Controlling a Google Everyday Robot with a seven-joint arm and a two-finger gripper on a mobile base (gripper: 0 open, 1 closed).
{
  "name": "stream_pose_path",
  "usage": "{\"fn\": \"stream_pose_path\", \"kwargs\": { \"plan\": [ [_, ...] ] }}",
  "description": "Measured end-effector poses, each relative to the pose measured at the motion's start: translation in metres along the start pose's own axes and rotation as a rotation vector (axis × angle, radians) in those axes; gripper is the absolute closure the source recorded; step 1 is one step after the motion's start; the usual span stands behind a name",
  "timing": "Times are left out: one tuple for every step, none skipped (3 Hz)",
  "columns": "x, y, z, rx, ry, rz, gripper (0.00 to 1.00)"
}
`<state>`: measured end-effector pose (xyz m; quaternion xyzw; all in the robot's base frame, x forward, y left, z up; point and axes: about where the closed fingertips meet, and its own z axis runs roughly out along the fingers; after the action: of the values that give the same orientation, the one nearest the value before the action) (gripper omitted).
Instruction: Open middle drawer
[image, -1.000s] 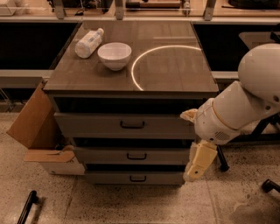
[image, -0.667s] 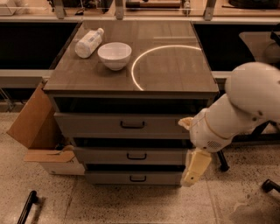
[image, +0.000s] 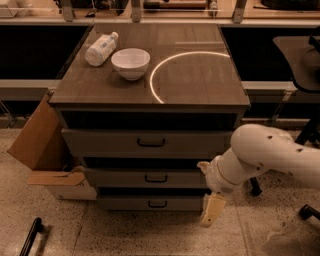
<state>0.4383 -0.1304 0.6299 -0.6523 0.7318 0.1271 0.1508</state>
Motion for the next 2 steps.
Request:
{"fn": "stream_pose_path", "kwargs": {
  "plan": [
    [0.0219, -0.0123, 0.0612, -0.033, 0.003, 0.048, 0.0],
    [0.022, -0.0124, 0.0613, -0.033, 0.003, 0.048, 0.0]
  ]
}}
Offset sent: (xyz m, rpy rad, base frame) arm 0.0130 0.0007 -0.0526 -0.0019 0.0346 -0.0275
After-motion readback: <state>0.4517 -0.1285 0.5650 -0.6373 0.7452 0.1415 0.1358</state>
